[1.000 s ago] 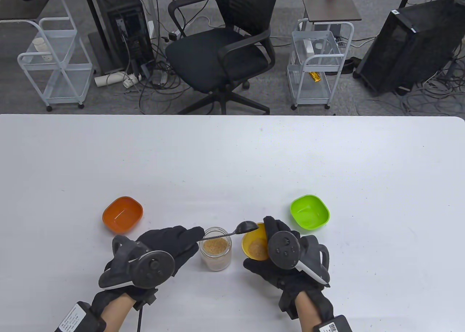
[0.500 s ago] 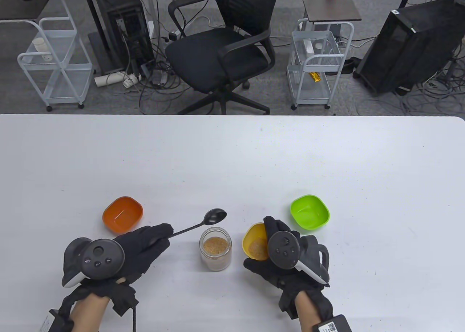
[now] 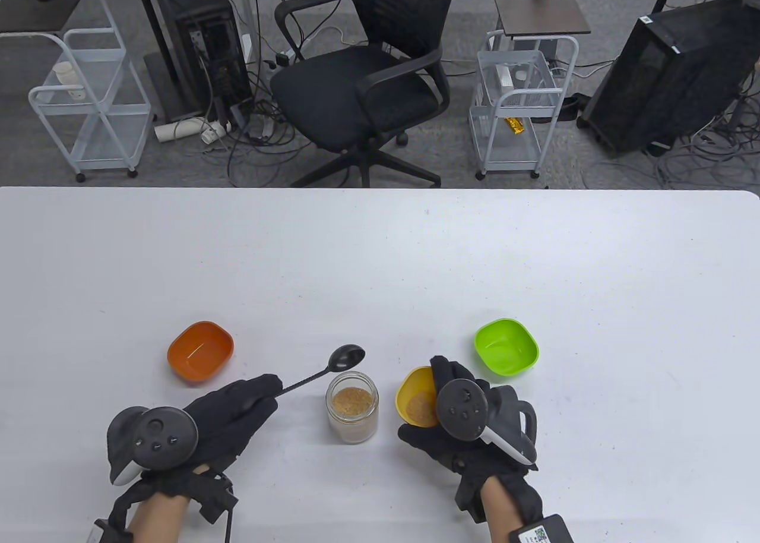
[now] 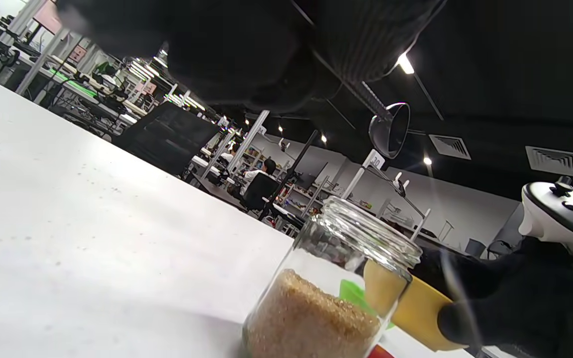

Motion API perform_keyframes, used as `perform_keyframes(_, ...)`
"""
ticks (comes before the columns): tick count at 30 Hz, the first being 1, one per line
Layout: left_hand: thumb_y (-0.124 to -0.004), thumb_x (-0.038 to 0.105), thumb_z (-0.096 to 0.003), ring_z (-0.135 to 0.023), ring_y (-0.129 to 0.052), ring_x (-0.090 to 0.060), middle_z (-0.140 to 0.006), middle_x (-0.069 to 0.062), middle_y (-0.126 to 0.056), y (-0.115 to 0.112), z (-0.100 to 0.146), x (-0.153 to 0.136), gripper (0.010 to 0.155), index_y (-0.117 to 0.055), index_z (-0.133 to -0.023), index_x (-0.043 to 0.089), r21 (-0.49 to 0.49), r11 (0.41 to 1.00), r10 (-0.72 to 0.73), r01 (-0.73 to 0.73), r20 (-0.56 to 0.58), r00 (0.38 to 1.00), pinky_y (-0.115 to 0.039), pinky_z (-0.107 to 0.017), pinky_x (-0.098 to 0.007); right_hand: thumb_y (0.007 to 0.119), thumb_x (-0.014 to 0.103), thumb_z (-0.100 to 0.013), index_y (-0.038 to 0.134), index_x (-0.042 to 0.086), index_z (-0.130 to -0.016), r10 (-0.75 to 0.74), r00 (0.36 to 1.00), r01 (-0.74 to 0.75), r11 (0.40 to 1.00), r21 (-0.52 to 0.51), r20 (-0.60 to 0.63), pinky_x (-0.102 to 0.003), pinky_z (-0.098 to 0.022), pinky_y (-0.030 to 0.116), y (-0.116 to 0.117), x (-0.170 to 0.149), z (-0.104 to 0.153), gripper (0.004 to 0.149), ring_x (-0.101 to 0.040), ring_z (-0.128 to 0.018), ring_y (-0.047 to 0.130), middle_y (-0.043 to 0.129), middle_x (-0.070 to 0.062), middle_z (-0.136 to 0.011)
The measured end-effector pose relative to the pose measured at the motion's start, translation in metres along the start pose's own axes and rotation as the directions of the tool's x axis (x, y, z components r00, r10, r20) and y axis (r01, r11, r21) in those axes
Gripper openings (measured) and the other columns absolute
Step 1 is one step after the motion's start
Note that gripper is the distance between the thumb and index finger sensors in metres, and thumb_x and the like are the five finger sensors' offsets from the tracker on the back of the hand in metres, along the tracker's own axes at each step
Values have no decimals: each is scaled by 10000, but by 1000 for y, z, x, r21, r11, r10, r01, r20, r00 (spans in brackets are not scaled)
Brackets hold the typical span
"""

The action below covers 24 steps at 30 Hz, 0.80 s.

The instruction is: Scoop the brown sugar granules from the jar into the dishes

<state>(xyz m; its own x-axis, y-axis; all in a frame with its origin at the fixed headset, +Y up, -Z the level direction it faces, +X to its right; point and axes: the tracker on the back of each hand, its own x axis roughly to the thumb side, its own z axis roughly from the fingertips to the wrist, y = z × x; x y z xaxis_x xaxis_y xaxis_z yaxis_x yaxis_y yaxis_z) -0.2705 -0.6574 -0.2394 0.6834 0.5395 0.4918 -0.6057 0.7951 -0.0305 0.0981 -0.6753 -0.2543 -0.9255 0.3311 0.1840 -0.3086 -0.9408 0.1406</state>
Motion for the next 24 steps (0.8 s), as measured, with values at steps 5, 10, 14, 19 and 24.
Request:
perform_keyframes(5, -787, 412, -609, -346, -1028, -154, -732, -11, -991, 3, 6, 1, 455, -795, -1008, 195, 26, 998, -52, 53, -20, 998, -900, -358, -388, 848, 690, -402, 355, 10, -1138, 11, 1000, -11, 1000, 3, -3, -662, -693, 634, 2, 1, 1, 1116, -522, -892, 717, 501, -277, -1179)
perform_keyframes(10, -787, 411, -609, -342, -1027, -154, -730, -11, -991, 6, 8, -1, 454, -795, -1008, 193, 58, 997, -45, 47, -42, 998, -899, -355, -387, 849, 686, -403, 353, 14, -1138, 30, 1000, -30, 999, 18, -2, -661, -701, 627, 6, 2, -1, 1113, -520, -902, 709, 497, -271, -1182)
perform_keyframes(14, -785, 409, -611, -344, -1024, -151, -731, -9, -988, 7, 7, -2, 453, -792, -1010, 195, 70, 996, -43, 47, -63, 997, -897, -357, -387, 852, 684, -401, 350, 21, -1139, 38, 999, -38, 999, 13, -13, -658, -718, 613, 6, 1, -1, 1112, -519, -924, 692, 490, -268, -1185)
perform_keyframes(19, -783, 408, -613, -346, -1022, -151, -732, -9, -987, 5, 7, -5, 452, -789, -1011, 195, 67, 997, -42, 48, -87, 995, -895, -359, -388, 855, 678, -404, 352, 21, -1140, 93, 995, -92, 996, 20, -43, -662, -723, 607, -3, 0, -10, 1107, -524, -935, 686, 486, -266, -1189)
perform_keyframes(24, -781, 408, -613, -346, -1022, -152, -733, -10, -985, 5, 8, -5, 453, -788, -1012, 194, 69, 996, -52, 59, -100, 994, -895, -359, -388, 854, 676, -406, 350, 19, -1141, 141, 989, -140, 990, 35, -44, -663, -724, 606, -17, 7, -32, 1107, -526, -935, 688, 484, -267, -1192)
